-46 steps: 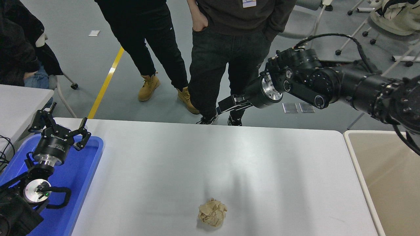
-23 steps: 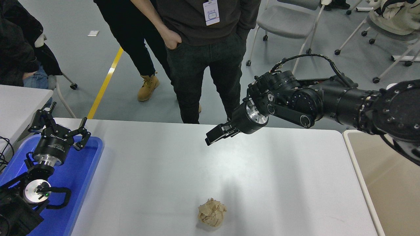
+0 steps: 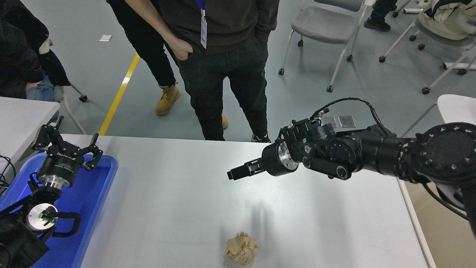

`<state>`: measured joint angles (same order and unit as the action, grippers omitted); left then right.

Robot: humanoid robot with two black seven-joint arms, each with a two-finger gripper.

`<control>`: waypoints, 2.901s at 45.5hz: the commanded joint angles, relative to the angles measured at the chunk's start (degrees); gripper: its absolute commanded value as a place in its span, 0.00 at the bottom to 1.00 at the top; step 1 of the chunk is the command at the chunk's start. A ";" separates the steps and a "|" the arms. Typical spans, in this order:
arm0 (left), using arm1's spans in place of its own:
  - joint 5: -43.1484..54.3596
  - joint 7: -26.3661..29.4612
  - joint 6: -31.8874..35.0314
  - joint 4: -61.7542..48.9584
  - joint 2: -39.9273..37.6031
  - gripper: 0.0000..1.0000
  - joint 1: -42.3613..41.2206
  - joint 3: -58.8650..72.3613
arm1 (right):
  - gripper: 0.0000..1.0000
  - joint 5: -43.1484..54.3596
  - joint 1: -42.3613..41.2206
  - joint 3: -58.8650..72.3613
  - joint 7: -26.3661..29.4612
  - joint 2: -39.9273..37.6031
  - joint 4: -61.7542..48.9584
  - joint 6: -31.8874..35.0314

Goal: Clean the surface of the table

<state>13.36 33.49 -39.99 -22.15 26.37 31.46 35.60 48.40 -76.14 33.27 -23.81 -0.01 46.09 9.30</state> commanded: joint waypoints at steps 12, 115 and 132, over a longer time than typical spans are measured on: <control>0.00 0.00 0.00 0.00 0.00 1.00 0.00 0.00 | 0.99 1.34 3.36 1.18 -0.01 0.01 6.03 -1.31; 0.00 0.00 0.00 0.00 0.00 1.00 0.00 0.00 | 0.99 11.98 12.59 0.92 -1.59 -4.03 9.98 -1.92; 0.00 0.00 0.00 0.00 0.00 1.00 0.00 0.00 | 0.99 11.89 13.12 1.00 -3.00 -5.35 10.07 -2.01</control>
<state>13.36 33.49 -39.99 -22.15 26.37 31.46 35.59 60.34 -63.40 34.30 -26.08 -4.42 56.09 7.34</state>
